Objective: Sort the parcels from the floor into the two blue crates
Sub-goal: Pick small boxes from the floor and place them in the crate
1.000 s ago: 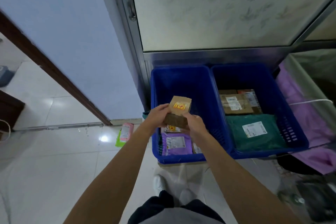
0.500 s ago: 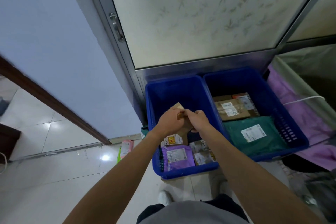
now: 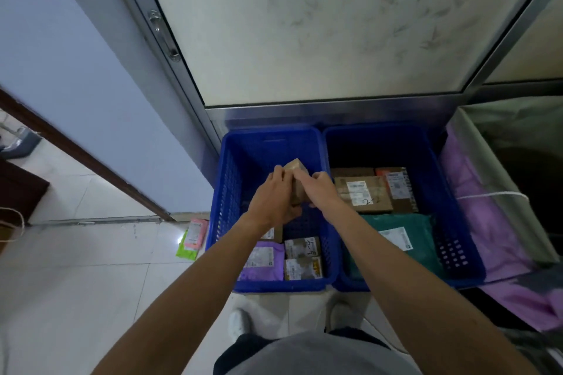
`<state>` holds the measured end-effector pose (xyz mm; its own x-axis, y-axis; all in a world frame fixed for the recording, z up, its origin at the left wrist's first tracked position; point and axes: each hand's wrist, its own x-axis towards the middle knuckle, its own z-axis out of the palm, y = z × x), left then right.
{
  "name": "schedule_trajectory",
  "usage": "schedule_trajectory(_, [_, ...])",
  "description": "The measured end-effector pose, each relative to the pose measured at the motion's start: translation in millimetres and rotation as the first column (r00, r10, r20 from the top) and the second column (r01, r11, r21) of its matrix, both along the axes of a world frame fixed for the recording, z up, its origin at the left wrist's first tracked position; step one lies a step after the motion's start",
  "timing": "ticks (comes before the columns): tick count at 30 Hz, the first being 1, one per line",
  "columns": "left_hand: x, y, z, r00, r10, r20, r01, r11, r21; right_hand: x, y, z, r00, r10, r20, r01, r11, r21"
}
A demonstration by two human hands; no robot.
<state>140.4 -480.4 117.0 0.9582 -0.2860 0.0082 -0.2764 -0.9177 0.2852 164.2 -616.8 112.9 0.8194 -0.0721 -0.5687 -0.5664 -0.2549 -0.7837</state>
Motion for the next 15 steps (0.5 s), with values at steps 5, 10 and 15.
schedule_trajectory(5, [3.9, -26.4, 1.6, 0.924, 0.380, -0.045, -0.375, 0.873, -0.313, 12.1, -33.1, -6.9, 0.984, 0.175, -0.020, -0.174, 0.984, 0.037])
schedule_trajectory(10, [19.2, -11.5, -4.0, 0.725, 0.527, -0.443, -0.687, 0.504, -0.524, 13.8, -48.4, -21.8, 0.966, 0.251, -0.065, -0.250, 0.968, 0.019])
schedule_trajectory(15, [30.6, 9.4, -15.4, 0.598, 0.409, -0.689, -0.801, 0.280, -0.529, 18.1, -51.4, -39.3, 0.963, 0.265, -0.057, -0.263, 0.964, 0.033])
